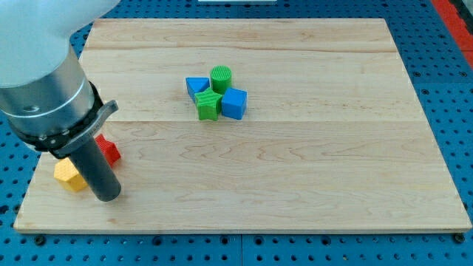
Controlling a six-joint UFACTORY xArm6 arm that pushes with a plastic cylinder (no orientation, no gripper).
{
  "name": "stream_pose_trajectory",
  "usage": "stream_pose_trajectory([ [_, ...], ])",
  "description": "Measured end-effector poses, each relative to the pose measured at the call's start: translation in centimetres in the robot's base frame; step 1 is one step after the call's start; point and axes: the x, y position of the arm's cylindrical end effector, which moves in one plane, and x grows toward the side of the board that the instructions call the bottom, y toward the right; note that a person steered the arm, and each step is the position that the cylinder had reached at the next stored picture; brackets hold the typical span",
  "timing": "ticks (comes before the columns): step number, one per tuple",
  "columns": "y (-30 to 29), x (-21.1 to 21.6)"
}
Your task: Push yellow blocks and red star away from the each other
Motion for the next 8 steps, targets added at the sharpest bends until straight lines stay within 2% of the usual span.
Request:
stream_pose_trajectory([
  [1, 0.3, 2.7],
  [3, -3.9, -0.3],
  [4, -4.4, 4.1],
  [5, -8.8, 0.2],
  [7, -8.8, -5.0],
  [8, -6.5, -6.9],
])
